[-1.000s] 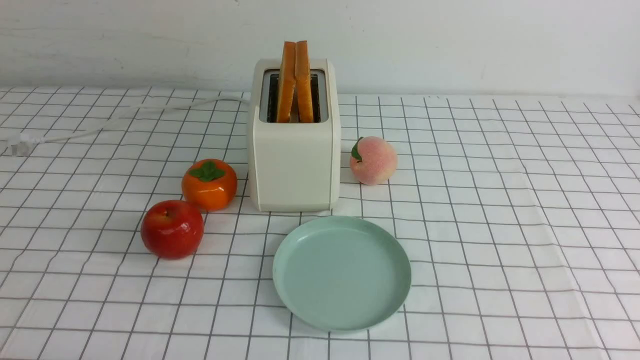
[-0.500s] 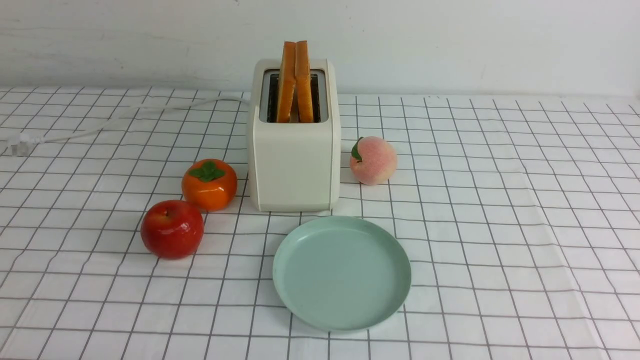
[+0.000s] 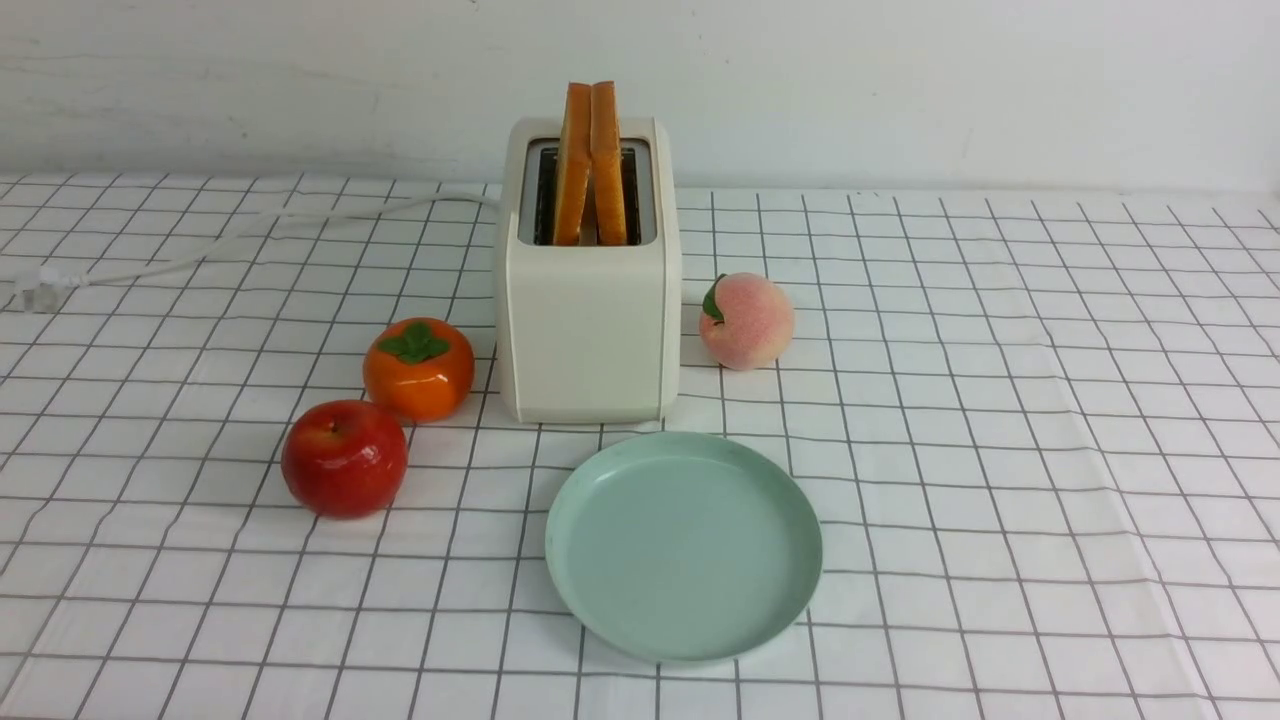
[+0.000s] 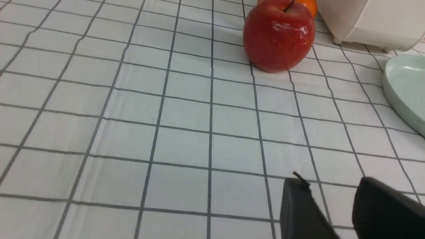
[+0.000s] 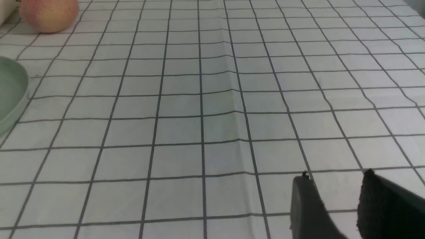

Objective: Take toasted bread from bread machine on white checkered table place on plate.
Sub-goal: 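Reach for a toast slice standing in the toaster with the left gripper, then place the slice of bread on the plate with the left gripper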

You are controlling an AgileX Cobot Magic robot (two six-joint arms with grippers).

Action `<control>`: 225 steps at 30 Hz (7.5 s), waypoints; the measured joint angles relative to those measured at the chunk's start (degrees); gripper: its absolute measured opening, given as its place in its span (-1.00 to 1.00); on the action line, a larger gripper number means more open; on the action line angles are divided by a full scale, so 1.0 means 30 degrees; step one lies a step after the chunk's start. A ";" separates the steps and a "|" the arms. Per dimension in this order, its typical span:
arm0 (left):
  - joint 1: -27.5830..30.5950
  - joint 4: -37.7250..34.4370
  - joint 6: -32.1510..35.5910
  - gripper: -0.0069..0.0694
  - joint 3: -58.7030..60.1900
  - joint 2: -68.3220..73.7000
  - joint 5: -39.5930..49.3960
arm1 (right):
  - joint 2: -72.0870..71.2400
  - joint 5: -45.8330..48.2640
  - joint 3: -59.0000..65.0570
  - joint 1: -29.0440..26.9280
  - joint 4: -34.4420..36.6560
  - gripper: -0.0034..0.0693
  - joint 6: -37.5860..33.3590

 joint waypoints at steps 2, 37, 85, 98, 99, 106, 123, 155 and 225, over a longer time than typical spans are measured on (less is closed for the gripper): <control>0.0000 0.0000 0.0000 -0.19 0.0000 0.0000 0.0000 | 0.0000 0.0000 0.0000 0.0000 0.0000 -0.25 0.0000; 0.0000 -0.6408 -0.1058 -0.85 -1.4171 1.3707 0.9198 | 0.0000 0.0000 0.0000 0.0000 0.0000 -0.25 0.0000; -0.6900 0.6509 -0.0015 -0.06 -3.3033 3.6993 -0.0487 | 0.0000 0.0000 0.0000 0.0000 -0.0042 -0.25 -0.0018; -0.6327 0.6802 -0.1442 -0.06 -3.3096 3.7086 -0.0531 | 0.0000 0.0000 0.0000 0.0000 -0.0045 -0.25 -0.0018; -0.6327 0.6802 -0.1442 -0.06 -3.3096 3.7086 -0.0531 | 0.0000 0.0000 0.0000 0.0000 -0.0045 -0.25 -0.0018; -0.6327 0.6297 -0.1490 -0.15 -3.3096 3.6986 -0.0575 | 0.0000 0.0000 0.0000 0.0000 -0.0045 -0.25 -0.0018; -0.6327 0.6437 -0.1548 -0.22 -3.3096 3.6571 -0.0352 | 0.0000 0.0000 0.0000 0.0000 -0.0045 -0.25 -0.0035; -0.6310 0.6439 -0.1566 -0.60 -3.3096 3.7367 -0.2218 | 0.0000 0.0000 0.0000 0.0000 -0.0045 -0.25 -0.0035; -0.5610 -2.9086 2.6208 -0.60 -1.9416 3.3159 0.2954 | 0.0000 0.0000 0.0000 0.0000 -0.0045 -0.25 -0.0035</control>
